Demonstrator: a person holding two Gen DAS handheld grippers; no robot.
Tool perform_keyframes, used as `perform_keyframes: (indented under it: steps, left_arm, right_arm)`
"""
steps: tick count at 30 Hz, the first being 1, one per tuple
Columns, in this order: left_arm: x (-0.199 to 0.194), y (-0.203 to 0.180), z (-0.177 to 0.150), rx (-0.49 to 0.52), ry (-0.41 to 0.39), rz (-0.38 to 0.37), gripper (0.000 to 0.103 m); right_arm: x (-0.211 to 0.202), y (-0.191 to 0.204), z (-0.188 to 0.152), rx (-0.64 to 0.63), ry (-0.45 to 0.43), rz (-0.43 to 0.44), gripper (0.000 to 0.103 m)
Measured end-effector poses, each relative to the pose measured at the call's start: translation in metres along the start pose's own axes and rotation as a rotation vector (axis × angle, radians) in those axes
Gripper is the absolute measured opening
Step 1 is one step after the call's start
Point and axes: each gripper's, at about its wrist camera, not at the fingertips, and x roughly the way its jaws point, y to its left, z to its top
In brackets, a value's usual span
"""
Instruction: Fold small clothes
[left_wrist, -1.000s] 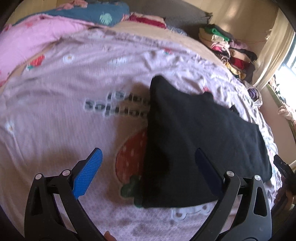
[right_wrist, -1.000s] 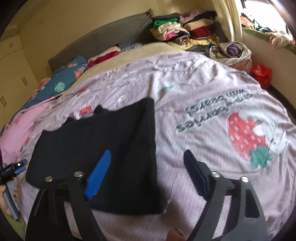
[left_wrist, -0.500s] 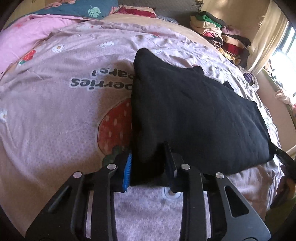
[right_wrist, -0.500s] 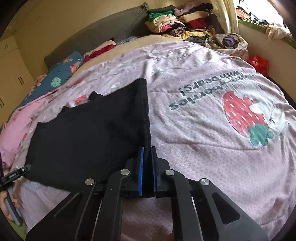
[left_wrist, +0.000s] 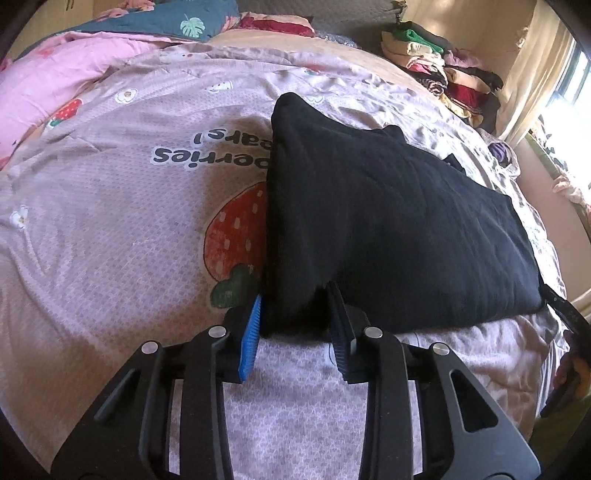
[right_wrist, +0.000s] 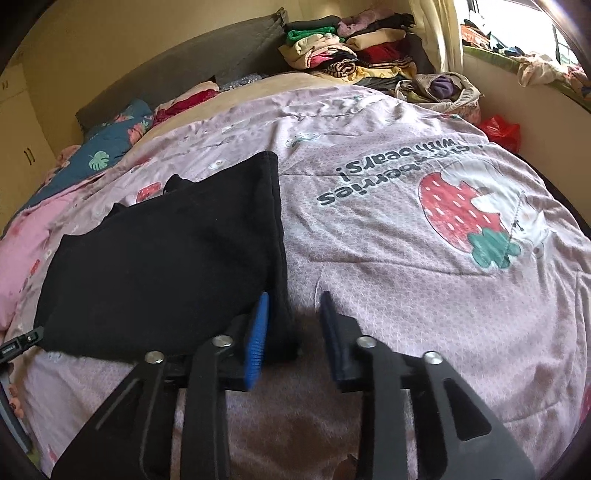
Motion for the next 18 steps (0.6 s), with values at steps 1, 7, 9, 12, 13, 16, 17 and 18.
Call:
perform_keyframes:
  steps: [1, 7, 9, 12, 13, 16, 17, 18]
  left_arm:
    - [-0.001, 0.000, -0.001, 0.001, -0.001, 0.002, 0.025]
    - [-0.007, -0.001, -0.006, 0.005, 0.001, 0.006, 0.027]
    - [-0.010, -0.001, -0.007, 0.006, -0.002, 0.007, 0.028]
    - [-0.014, 0.000, -0.011, 0.001, -0.001, 0.001, 0.035]
    - [-0.015, 0.000, -0.012, -0.001, 0.000, -0.001, 0.037]
    - [-0.019, -0.002, -0.015, 0.007, 0.000, 0.002, 0.052]
    - [-0.020, -0.003, -0.017, 0.011, -0.002, 0.003, 0.055]
    - [-0.022, -0.004, -0.018, 0.013, -0.003, 0.001, 0.056]
  right_arm:
    - [-0.001, -0.001, -0.001, 0.002, -0.002, -0.001, 0.038]
    - [-0.009, 0.001, -0.007, -0.004, -0.014, -0.020, 0.053]
    - [-0.012, 0.004, -0.009, -0.013, -0.021, -0.025, 0.062]
    - [-0.016, 0.007, -0.011, -0.026, -0.027, -0.019, 0.066]
    - [-0.017, 0.009, -0.012, -0.032, -0.028, -0.020, 0.068]
    - [-0.022, 0.014, -0.014, -0.049, -0.038, -0.024, 0.082]
    - [-0.024, 0.016, -0.015, -0.057, -0.045, -0.025, 0.083]
    - [-0.027, 0.018, -0.016, -0.063, -0.052, -0.025, 0.087]
